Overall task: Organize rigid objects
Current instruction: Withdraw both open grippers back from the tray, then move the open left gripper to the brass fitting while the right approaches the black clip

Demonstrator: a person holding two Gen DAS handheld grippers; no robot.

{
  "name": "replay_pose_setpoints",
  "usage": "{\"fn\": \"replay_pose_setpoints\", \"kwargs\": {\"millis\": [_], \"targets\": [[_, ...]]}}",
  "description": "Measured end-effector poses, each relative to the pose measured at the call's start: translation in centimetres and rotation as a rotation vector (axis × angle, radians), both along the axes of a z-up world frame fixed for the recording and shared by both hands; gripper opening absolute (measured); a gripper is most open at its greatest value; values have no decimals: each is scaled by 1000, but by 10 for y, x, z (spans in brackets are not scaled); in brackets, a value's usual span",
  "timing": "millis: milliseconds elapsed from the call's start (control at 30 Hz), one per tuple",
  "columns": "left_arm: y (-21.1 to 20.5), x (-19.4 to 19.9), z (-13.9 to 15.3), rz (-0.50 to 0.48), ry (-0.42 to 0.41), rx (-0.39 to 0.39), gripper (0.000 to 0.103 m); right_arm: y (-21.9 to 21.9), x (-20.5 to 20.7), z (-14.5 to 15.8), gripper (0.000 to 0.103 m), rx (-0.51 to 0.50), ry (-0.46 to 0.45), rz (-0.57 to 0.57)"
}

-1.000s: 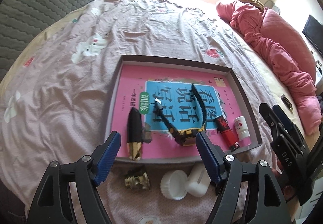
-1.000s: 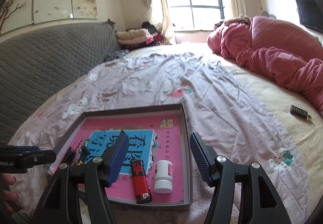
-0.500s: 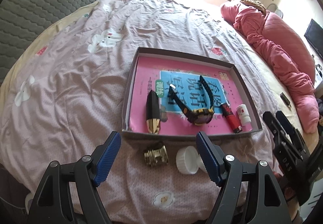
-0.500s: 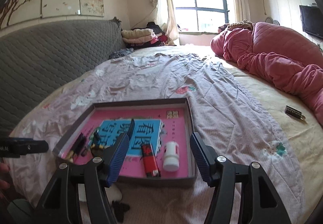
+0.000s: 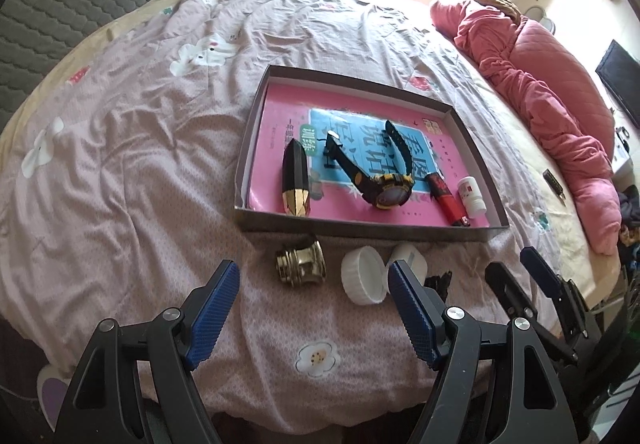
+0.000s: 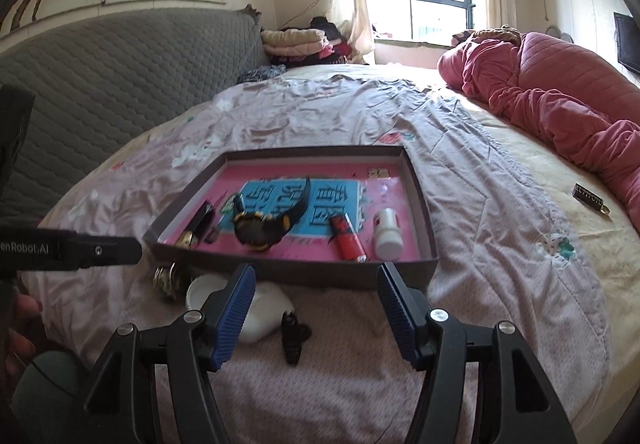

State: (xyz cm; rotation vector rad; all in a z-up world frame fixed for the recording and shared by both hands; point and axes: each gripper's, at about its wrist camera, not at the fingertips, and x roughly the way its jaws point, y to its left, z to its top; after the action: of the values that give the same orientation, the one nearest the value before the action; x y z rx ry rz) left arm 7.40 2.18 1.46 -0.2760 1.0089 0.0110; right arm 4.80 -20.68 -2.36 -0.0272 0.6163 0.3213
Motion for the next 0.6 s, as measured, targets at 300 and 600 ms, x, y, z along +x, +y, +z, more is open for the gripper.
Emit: {"fn": "replay_pose_setpoints", "kwargs": {"millis": [300,600], "targets": [[0,-13,-4,-13,10,-12,78,1,-10,-10,63,-11,52,-3],[-8,-24,-10,-33,23,-13,78,2,-11,-22,63,-23,109,10]]}}
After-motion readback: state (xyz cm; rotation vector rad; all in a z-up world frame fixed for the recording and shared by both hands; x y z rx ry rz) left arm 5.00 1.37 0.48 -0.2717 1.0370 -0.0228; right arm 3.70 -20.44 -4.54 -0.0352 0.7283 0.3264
